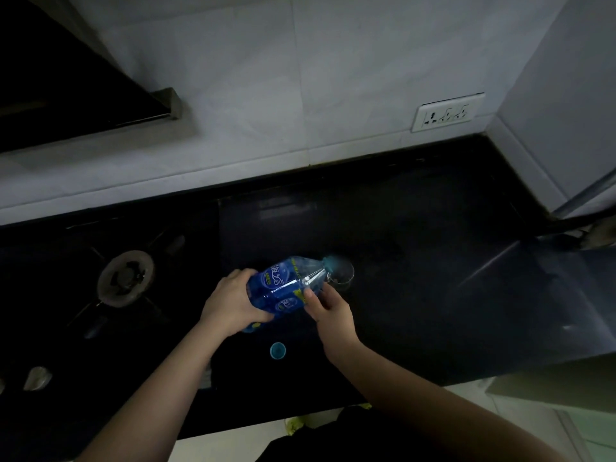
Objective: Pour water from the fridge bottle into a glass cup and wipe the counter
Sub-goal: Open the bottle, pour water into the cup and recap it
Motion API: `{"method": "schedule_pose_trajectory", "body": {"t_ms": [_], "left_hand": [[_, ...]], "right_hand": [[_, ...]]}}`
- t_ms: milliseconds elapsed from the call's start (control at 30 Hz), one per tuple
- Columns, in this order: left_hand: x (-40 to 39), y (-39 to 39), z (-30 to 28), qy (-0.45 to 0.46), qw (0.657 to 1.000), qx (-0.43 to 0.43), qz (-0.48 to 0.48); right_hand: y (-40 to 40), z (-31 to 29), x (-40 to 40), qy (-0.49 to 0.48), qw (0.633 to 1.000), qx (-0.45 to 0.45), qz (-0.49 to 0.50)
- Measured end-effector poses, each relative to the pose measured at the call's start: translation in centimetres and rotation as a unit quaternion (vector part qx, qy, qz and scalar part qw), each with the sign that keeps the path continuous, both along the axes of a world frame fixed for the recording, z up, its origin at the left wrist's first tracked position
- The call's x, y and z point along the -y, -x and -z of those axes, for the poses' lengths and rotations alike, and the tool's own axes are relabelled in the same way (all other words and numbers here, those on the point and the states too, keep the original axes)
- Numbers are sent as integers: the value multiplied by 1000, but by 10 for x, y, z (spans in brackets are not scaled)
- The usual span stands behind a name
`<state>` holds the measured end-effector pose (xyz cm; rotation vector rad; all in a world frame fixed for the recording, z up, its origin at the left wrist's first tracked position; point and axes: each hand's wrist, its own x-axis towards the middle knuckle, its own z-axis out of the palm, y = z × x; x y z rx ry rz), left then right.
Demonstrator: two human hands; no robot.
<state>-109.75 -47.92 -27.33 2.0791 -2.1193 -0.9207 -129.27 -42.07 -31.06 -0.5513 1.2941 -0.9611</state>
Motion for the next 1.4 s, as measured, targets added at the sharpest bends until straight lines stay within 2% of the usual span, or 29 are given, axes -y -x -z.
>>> {"method": "schedule_pose_trajectory", "body": {"t_ms": [800,1400], "left_hand": [[5,-1,6,17,1000,-2,20],[-3,-7,2,10,1000,-11,21]], "right_hand": [[-1,15,0,7,1000,11,15],[-3,14,-3,-10,1000,4,-9]]}}
